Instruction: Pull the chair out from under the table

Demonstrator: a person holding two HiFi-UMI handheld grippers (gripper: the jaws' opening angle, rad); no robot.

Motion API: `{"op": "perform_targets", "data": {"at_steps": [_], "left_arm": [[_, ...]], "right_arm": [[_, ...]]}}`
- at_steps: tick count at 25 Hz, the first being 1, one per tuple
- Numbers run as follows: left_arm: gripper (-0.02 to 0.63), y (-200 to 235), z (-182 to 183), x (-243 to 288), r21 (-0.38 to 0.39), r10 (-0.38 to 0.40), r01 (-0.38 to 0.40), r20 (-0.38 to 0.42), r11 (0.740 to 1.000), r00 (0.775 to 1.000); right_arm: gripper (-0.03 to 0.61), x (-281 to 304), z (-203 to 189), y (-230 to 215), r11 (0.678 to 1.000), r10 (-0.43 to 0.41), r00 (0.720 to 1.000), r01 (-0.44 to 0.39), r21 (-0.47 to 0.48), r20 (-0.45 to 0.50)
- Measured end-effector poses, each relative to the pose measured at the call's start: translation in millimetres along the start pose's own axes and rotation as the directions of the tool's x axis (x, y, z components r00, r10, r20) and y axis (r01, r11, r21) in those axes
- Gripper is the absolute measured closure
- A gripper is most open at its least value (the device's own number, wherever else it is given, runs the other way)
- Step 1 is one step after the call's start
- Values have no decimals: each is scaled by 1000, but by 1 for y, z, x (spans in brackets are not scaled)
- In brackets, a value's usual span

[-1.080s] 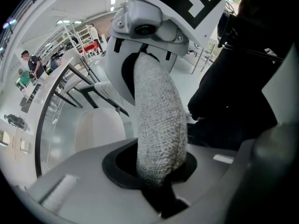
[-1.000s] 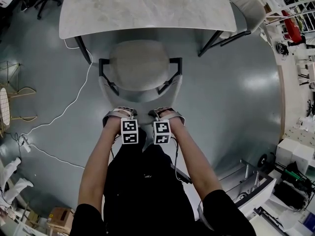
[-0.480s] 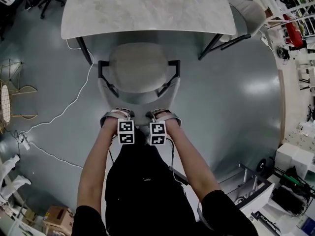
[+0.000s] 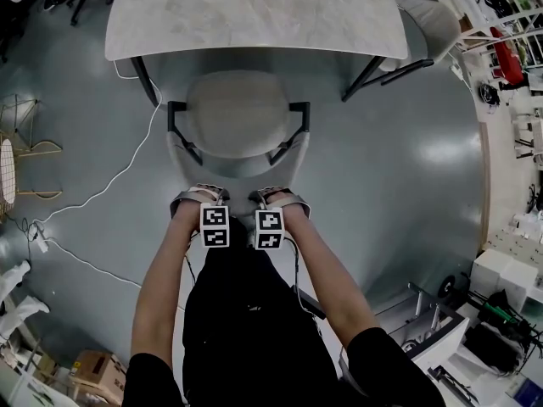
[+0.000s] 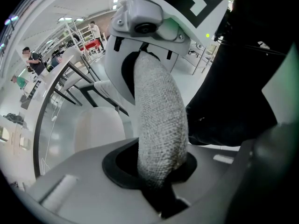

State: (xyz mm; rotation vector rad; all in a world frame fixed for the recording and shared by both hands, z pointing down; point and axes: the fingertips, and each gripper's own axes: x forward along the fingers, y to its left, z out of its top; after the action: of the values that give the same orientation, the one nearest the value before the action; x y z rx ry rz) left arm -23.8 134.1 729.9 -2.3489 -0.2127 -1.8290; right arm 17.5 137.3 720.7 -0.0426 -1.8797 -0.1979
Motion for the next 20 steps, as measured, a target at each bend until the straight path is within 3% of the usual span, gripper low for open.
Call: {"op": "perform_targets", "data": {"at_steps": [20], "left_arm": [[538,-36,10,1,-17,3,-3,1,1000,1000]], "right_arm": [[486,-4,5,37,1000,7,1000,-7,-12,3]]}}
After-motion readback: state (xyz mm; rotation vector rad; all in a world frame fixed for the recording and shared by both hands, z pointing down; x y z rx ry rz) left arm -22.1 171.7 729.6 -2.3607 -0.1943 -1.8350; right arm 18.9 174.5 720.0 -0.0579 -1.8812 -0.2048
